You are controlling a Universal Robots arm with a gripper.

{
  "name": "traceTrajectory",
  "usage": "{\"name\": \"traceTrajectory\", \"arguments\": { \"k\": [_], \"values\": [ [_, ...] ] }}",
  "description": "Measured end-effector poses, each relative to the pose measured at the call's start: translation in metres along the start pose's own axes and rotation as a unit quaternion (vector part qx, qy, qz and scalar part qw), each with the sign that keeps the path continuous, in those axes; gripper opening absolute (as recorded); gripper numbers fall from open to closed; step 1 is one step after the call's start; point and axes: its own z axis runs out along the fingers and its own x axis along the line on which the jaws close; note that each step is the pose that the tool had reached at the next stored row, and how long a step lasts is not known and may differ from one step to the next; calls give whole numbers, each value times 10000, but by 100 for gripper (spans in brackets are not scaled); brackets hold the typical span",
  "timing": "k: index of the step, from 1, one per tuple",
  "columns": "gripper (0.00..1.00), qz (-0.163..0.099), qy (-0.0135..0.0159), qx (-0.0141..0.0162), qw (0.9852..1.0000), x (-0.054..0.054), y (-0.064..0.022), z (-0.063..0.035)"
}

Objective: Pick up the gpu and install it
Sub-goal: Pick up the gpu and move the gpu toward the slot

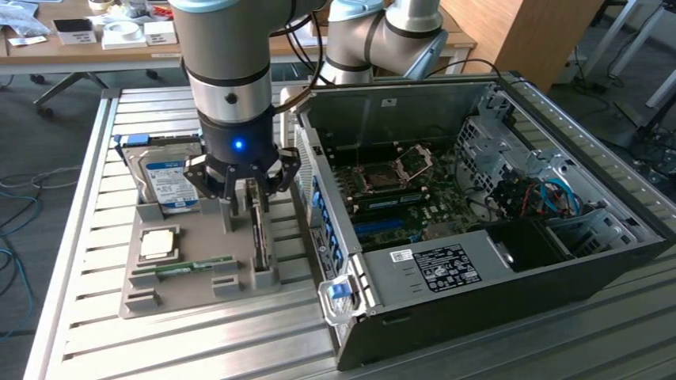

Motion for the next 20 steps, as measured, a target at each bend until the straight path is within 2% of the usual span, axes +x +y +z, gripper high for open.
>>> {"name": "traceTrajectory", "arguments": {
  "k": [20],
  "values": [
    [47,0,-1,-1,10000,-20,2,10]
  ]
}}
